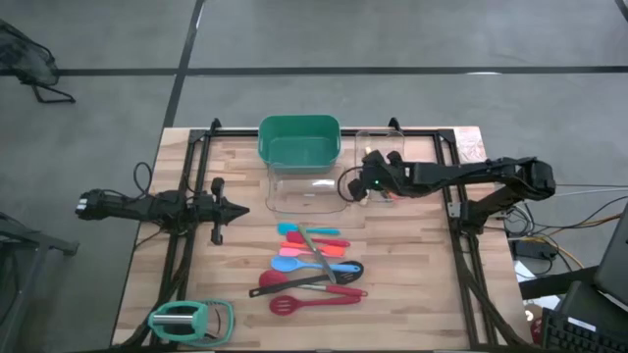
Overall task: Pick & Place Kitchen Items
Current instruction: Put the green knife into the right transparent bin
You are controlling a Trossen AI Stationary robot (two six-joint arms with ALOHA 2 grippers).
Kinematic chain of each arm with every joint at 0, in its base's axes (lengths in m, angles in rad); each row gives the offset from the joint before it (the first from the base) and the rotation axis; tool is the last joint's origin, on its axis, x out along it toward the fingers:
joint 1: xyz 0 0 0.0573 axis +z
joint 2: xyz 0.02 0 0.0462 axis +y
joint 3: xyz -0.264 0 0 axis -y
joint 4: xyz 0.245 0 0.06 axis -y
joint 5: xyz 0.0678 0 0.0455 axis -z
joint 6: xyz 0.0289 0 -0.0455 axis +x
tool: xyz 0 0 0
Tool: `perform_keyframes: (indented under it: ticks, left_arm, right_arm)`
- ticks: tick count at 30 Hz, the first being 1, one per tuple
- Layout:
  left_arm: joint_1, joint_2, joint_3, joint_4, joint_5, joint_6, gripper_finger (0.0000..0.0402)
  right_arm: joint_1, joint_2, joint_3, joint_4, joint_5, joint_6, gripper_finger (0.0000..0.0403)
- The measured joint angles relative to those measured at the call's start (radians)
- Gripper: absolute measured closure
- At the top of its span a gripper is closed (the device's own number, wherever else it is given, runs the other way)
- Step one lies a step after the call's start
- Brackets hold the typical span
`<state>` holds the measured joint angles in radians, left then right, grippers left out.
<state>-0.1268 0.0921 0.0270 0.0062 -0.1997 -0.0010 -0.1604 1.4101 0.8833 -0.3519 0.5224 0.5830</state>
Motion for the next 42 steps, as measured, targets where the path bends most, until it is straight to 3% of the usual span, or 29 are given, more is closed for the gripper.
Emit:
perform_keyframes:
  ticks: [8,17,24,34,42]
  left_arm:
    - [0.0,0.0,0.0,0.0,0.0,0.0,0.0392]
    - [0.0,0.0,0.0,0.0,0.0,0.0,0.0392]
    - [0.0,0.0,0.0,0.0,0.0,0.0,0.0392]
    - [0.0,0.001,0.0,0.0,0.0,0.0,0.0392]
    - [0.0,0.003,0.0,0.0,0.0,0.0,0.0392]
  right_arm:
    - [0.185,0.061,0.1,0.019,0.036,0.068,0.028]
    - [0.378,0.283,0.329,0.036,0.056,0.079,0.0226]
    - [0.467,0.462,0.527,0.021,-0.013,0.034,0.0193]
    - [0.484,0.665,0.7,-0.122,-0.017,0.207,0.0204]
    - [0.478,0.737,0.73,-0.175,-0.023,0.231,0.0227]
